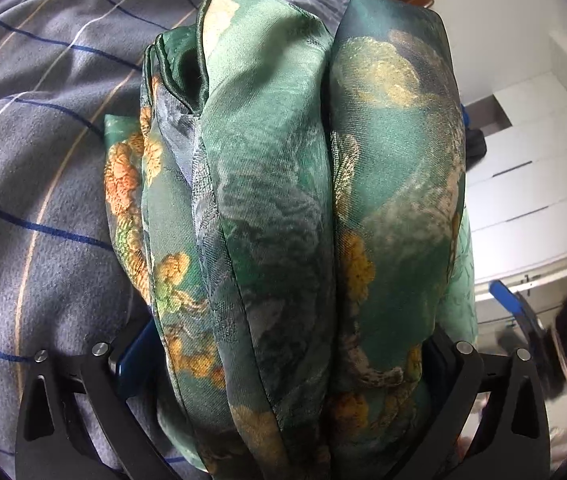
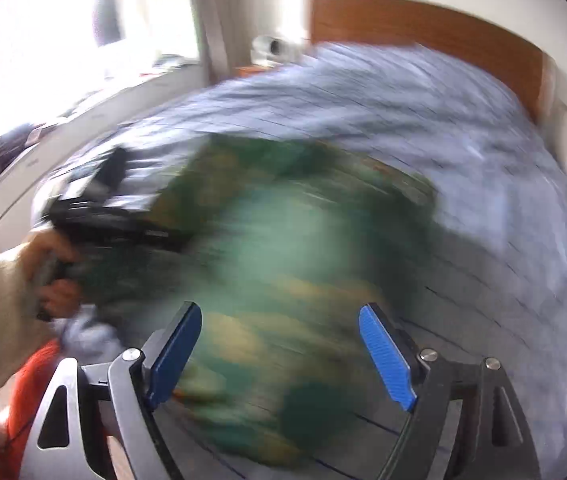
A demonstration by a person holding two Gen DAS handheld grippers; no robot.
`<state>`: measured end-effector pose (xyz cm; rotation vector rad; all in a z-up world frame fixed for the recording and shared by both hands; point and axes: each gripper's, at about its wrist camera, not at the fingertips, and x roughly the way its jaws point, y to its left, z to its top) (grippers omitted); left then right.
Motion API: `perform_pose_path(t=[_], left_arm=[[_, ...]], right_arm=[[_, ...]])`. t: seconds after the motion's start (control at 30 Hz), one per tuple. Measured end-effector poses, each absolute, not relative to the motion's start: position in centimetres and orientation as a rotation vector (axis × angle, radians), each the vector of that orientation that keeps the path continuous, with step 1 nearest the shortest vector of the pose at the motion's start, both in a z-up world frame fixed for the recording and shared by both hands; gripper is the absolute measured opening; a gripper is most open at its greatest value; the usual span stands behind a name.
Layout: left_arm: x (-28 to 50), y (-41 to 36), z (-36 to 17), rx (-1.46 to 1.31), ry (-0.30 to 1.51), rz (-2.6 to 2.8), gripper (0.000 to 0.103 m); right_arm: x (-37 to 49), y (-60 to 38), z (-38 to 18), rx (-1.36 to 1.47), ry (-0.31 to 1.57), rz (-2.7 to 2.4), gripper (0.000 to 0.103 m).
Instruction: Fold large clothes
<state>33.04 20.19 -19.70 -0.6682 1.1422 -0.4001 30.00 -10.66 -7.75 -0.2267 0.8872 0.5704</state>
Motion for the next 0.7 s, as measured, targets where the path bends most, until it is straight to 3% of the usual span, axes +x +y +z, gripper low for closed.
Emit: perform_pose_path(t=[0.1, 0.2, 0.33, 0.7], left_arm=[[33.3, 19.4, -19.6, -0.665, 1.137, -0.399, 0.103], [32.0, 19.4, -19.3, -0.662, 1.135, -0.398, 0.103], [32.0, 19.3, -19.1, -0.66, 1.14, -0.395, 0.103], [31.9, 19.5, -19.3, -0.68, 1.097, -0.353, 0.103]], right_arm=[[31.9, -15.7, -9.1, -0.106, 0.949, 0.483, 0.083], [33.4, -20.7, -11.2, 0.272, 1.005, 0.549, 0.083], [34.7, -21.1, -15.0, 0.565, 1.089, 0.65, 0.083], [37.8, -15.1, -20.7, 0.672, 1.197, 0.818, 0.085]])
